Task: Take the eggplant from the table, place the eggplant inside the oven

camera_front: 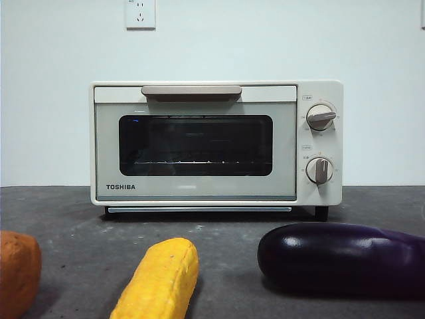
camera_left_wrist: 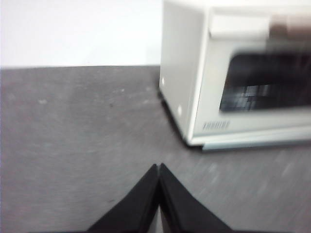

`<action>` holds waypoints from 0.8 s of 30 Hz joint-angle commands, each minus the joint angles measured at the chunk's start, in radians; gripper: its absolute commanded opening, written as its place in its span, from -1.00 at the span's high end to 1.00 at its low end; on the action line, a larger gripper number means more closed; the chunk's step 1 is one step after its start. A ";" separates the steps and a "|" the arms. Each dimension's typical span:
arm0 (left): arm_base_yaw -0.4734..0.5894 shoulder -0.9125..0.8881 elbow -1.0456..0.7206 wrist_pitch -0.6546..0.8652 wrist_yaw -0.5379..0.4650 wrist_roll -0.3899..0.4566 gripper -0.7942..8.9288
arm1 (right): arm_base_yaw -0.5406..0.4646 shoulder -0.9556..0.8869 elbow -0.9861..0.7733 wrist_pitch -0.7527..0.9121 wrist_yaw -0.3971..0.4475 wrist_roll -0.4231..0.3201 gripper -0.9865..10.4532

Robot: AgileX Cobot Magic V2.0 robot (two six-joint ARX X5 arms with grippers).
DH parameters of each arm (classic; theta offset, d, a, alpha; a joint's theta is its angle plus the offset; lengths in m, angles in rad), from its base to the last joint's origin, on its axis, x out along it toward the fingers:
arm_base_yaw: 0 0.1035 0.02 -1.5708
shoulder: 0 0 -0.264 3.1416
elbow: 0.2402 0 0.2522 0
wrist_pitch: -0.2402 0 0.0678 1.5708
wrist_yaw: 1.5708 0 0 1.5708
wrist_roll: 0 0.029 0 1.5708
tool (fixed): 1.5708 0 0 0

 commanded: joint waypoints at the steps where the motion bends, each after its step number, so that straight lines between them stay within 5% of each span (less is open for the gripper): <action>1: 0.002 -0.002 -0.023 0.053 0.005 -0.402 0.82 | 0.000 -0.003 -0.002 0.058 -0.009 0.160 0.82; 5: 0.002 -0.002 -0.014 0.089 0.006 -0.497 0.82 | 0.000 -0.003 -0.001 0.142 -0.040 0.259 0.82; 11: 0.002 -0.001 0.027 0.077 0.032 -0.500 0.82 | 0.000 -0.003 0.001 0.270 -0.080 0.342 0.82; 15: 0.002 0.027 0.088 0.042 0.032 -0.495 0.82 | 0.000 -0.002 0.056 0.195 -0.077 0.378 0.82; 20: 0.002 0.154 0.220 -0.032 0.059 -0.407 0.82 | 0.000 0.057 0.217 -0.039 -0.099 0.363 0.82; 24: 0.002 0.291 0.325 -0.031 0.111 -0.306 0.82 | 0.000 0.157 0.346 -0.121 -0.130 0.240 0.82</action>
